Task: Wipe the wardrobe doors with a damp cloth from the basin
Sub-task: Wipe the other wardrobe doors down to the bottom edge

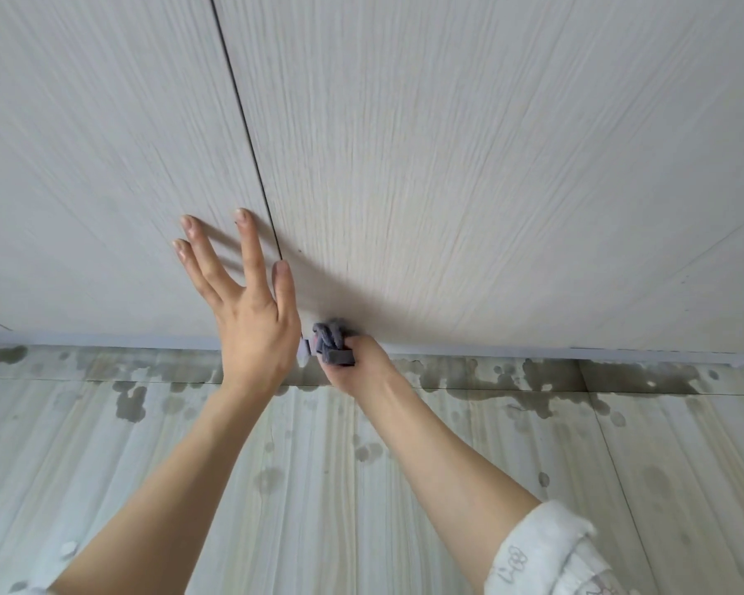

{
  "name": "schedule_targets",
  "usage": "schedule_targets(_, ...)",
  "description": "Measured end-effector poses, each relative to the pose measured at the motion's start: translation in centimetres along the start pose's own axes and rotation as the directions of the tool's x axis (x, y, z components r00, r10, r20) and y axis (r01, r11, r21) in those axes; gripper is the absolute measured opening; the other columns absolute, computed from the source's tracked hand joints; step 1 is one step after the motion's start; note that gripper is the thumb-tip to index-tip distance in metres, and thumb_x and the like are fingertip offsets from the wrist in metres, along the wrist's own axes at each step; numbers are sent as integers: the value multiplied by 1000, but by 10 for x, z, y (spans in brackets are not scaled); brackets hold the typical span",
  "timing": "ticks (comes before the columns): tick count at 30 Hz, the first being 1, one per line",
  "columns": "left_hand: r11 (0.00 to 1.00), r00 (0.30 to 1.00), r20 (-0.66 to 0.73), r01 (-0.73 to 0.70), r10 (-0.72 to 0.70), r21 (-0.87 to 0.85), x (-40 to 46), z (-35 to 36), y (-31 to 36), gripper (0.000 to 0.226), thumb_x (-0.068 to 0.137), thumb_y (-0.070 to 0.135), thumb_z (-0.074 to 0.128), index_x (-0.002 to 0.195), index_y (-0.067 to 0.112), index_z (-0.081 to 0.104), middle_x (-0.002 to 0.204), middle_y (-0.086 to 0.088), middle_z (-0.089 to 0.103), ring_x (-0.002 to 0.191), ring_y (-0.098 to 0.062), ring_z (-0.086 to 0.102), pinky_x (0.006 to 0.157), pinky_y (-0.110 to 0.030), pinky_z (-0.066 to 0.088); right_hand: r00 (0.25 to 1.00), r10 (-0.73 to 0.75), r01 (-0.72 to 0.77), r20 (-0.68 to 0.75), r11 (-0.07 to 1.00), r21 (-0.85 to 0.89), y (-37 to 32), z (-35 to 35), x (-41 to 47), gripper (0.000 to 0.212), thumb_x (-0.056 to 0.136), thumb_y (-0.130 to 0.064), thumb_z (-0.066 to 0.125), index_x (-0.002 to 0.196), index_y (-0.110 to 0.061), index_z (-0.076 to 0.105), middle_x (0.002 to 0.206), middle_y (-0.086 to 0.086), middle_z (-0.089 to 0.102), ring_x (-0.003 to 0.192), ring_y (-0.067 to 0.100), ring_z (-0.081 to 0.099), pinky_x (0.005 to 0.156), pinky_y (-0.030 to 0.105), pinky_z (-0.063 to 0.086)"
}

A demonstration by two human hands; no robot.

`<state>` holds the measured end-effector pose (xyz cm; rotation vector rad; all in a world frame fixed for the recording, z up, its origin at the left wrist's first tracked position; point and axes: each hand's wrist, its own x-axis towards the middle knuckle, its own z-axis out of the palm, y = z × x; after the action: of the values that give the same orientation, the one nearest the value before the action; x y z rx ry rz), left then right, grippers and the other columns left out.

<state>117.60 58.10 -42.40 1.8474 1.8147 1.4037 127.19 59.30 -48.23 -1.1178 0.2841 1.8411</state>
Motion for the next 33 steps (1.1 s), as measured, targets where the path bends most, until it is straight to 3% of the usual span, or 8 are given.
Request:
schedule_targets(4,1000,1000,9,-6,6,16,-2,-3,2,58,101,15,35,148,24,3,153,-21,-18,141,-38,-20,106,-17,-19,996,-65,61,68,996,68,-36,-11,-34,40,86,18,24,62,-4,47,58,11,47,56,20,47,61,27,52)
schedule_targets(8,997,999,20,-47,46,57,-2,-7,-1,61,97,3,36,150,17,7,152,-26,-15,140,-41,-18,106,-15,-19,983,-171,177,-68,980,96,-87,-35,-69,24,89,13,36,77,2,53,82,19,54,72,28,56,51,33,55)
schedule_targets(12,992,999,45,-33,27,123,-4,-9,-1,74,89,-11,33,151,19,7,153,-23,-16,141,-39,-18,113,-39,-7,945,-300,306,-129,952,29,-105,-42,-86,24,89,9,39,75,-2,55,75,16,57,66,25,56,46,29,54)
schedule_targets(15,985,998,57,-39,29,170,-5,-16,0,84,82,-19,32,151,23,7,154,-21,-15,142,-38,-15,113,-48,9,921,-382,372,-76,920,-122,-91,-32,-80,37,85,15,26,66,-8,47,52,9,57,55,20,56,33,12,35)
schedule_targets(19,969,995,94,-57,35,241,-7,-27,-3,84,83,-19,33,150,26,9,155,-18,-10,143,-37,-10,111,-47,19,979,-199,205,52,921,-332,-49,5,-73,41,92,10,21,68,-8,49,46,10,59,40,22,58,34,10,31)
schedule_targets(23,954,982,171,-126,81,272,-9,-41,-9,77,85,-16,37,150,22,18,156,-17,-3,144,-36,-2,114,-44,14,997,-68,77,37,923,-378,-17,46,-66,43,95,7,17,68,-5,48,68,9,56,67,28,63,58,23,42)
schedule_targets(30,984,993,116,-49,29,170,-16,-65,-14,53,92,-5,43,141,15,40,154,-11,22,138,-28,29,100,-44,40,991,-107,129,85,939,-320,-13,82,-88,36,96,5,27,69,-2,49,51,9,59,45,23,58,48,28,43)
schedule_targets(33,997,994,104,8,-17,81,-22,-69,-11,46,95,0,41,139,15,42,147,-9,35,133,-24,36,102,-32,34,983,-133,164,126,947,-277,-19,98,-113,26,95,5,34,73,2,46,67,15,54,55,25,53,68,32,49)
